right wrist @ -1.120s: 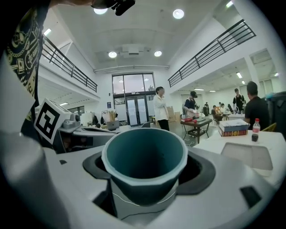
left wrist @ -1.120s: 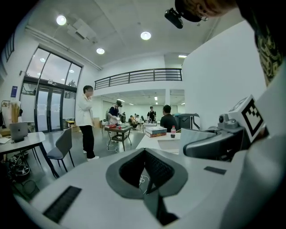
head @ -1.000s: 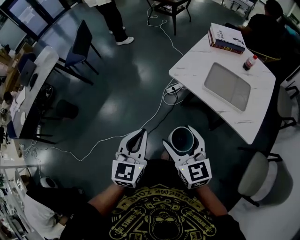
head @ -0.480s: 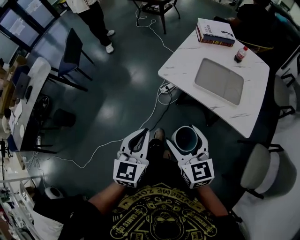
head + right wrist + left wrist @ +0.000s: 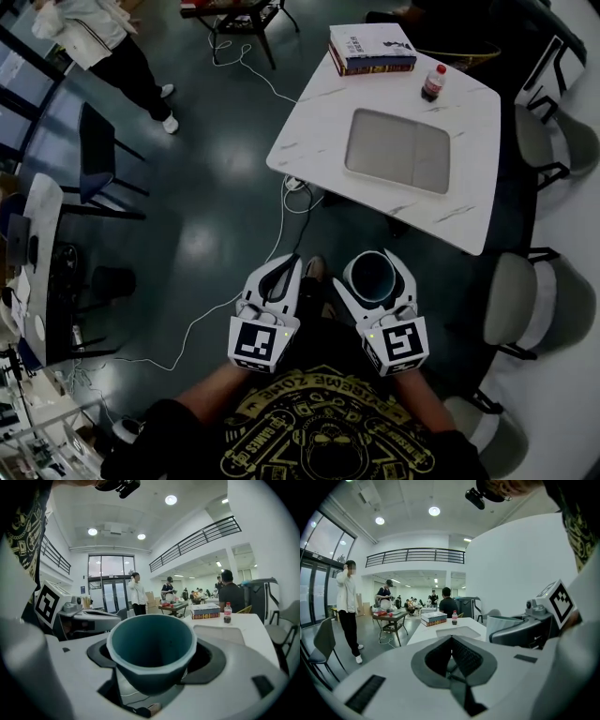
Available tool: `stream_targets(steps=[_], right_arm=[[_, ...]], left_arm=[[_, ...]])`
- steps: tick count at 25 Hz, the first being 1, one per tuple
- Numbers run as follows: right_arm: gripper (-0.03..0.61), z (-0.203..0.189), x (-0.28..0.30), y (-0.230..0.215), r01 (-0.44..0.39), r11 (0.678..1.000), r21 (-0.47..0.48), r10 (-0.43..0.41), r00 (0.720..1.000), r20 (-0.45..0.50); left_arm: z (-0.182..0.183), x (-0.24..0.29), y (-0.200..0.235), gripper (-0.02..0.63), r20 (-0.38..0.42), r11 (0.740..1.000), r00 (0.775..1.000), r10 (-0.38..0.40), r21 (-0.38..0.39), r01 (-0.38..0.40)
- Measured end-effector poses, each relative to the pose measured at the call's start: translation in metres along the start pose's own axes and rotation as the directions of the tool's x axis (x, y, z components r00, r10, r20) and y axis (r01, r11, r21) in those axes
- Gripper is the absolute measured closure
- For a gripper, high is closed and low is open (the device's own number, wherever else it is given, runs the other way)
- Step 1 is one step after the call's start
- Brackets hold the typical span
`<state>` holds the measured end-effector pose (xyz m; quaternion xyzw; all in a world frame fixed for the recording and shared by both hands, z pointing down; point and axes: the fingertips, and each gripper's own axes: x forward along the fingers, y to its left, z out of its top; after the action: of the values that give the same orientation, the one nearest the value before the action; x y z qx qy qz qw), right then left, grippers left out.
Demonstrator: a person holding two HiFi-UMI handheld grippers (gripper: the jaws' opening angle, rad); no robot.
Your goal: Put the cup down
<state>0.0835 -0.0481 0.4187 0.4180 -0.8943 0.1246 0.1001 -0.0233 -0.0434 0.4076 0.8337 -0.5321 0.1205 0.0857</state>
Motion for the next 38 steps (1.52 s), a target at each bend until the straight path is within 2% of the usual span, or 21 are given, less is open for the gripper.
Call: stream_targets(steps=[8,11,13,20,25,29,38], right_arm=[[0.198,0.007,0.032,-0.046,0.108,0.994,0.027,-0.107,0.994,-0.029],[0.198,0.015,0.045,-0.061,0.147,0.989,0.024,-0.146,0.989,-0.030],[0.198,0.021,0.053,-0.071,0.176,0.984,0.016,-0.176,0.984,-0.031],[0.198,0.034,0.077,-0.094,0.267,0.964,0.012,-0.266,0.963,-0.034],[0.198,0.052,0.088,-0.108,0.317,0.949,-0.010,-0.317,0.948,-0.030],[0.198,0.067,0.099,-0.119,0.342,0.940,-0.013,-0.342,0.940,-0.014],[0.198,0.074,0.121,-0.152,0.346,0.938,-0.019,-0.346,0.938,-0.007]], left_arm=[[0.007,0.066,0.016,0.606,-0.037,0.994,0.993,-0.109,-0.007,0.108],[0.018,0.091,0.021,0.606,-0.020,0.989,0.988,-0.151,0.000,0.151],[0.027,0.107,0.025,0.606,0.002,0.983,0.983,-0.181,0.009,0.181],[0.030,0.145,0.039,0.606,-0.017,0.962,0.962,-0.272,0.006,0.272],[0.040,0.166,0.046,0.606,0.005,0.945,0.946,-0.326,-0.009,0.326],[0.052,0.180,0.054,0.606,0.024,0.939,0.938,-0.345,0.009,0.345],[0.057,0.207,0.065,0.606,0.025,0.948,0.948,-0.318,-0.006,0.318]])
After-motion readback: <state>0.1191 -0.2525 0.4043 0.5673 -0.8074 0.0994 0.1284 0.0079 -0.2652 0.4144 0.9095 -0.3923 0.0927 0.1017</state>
